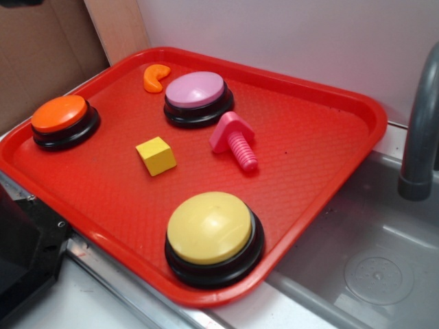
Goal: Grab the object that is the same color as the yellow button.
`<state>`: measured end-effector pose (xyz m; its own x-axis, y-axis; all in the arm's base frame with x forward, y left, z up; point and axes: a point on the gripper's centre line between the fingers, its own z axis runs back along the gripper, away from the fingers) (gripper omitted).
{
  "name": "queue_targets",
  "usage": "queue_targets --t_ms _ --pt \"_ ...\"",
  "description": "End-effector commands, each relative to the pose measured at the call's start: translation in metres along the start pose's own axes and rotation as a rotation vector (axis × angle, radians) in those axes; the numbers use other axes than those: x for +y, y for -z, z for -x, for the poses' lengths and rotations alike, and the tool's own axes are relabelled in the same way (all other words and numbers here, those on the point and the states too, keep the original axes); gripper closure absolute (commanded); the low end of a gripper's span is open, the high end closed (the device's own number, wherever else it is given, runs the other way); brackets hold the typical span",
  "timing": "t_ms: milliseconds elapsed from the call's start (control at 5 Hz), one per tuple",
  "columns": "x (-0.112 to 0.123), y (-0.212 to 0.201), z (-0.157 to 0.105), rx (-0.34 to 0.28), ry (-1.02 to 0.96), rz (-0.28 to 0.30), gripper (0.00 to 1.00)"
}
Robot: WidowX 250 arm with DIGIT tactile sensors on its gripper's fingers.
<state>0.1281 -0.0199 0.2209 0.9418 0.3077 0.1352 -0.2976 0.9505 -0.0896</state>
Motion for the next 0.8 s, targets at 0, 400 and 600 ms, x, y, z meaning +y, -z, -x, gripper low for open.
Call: queue_targets --t_ms 0,400,600 --pt "-0.001 0.045 -0.014 -0.040 -0.480 -0.042 0.00" --pt "-0.008 0.092 -0.032 -0.190 -0.848 -0.045 0.00" --pt "-0.004 0.119 -0.043 -0.130 -0.940 -0.043 0.00"
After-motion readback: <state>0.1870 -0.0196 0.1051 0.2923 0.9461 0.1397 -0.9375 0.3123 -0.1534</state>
